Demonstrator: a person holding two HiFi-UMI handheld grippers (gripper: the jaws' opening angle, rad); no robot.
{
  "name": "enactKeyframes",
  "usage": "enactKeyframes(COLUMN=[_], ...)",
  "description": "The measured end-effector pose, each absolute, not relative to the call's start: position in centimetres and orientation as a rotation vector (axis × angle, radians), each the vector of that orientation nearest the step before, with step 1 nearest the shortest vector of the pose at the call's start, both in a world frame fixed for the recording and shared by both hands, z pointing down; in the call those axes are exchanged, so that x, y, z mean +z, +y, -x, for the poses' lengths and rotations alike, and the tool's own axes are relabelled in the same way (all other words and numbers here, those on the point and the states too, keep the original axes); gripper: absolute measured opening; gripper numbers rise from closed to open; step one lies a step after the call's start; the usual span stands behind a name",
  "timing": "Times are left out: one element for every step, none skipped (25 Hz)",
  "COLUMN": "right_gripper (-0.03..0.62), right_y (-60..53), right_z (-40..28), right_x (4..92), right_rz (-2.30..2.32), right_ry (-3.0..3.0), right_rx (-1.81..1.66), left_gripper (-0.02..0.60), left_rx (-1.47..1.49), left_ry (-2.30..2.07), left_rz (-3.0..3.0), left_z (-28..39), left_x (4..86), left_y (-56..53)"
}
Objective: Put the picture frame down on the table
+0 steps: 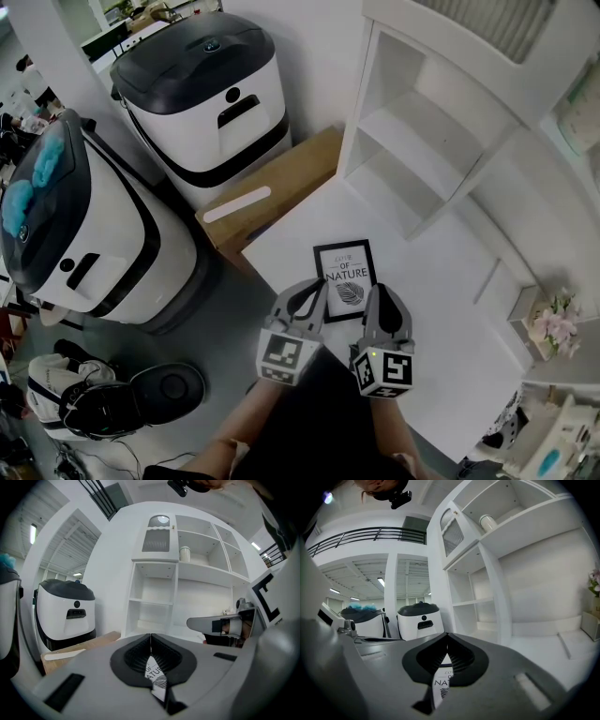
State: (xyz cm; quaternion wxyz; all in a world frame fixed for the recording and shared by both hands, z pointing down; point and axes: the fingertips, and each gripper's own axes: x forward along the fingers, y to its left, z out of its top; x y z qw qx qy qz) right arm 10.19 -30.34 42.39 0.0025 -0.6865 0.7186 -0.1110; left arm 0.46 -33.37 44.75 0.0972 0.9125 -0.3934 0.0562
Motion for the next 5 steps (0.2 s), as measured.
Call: enactKeyframes(right_gripper=[0.005,0.005,0.005,0.005,0.005], right_y=[-30.38,-30.42,-30.45,-30.48,-30.52], right_z=[-10.13,-10.08,-10.02,-9.97,-9.92], right_x=[42.44,42.5,42.54,42.58,42.61], right_rz=[2.151,2.149,2.147,2.146,2.145], right_ry=[2.258,2.262,2.264,2.266,2.268], right_rx=[-0.35,-0.353,-0.355,-0.357,-0.358], left_gripper=[0.012,0.012,0.012,0.012,0.012], left_rx=[0.168,0.169,0.171,0.172,0.173], left_ry=[-1.165,-1.165,-1.164,-1.163,-1.162], left_rz=[-2.702,-2.702,-2.702,-2.702,-2.701], left_z=[-0.45,-0.45,-0.46,-0.46,-0.47], left_x=[44.8,44.84,44.88,44.92,44.96], left_y=[-33.39,-33.4,-33.41,-33.42,-33.43])
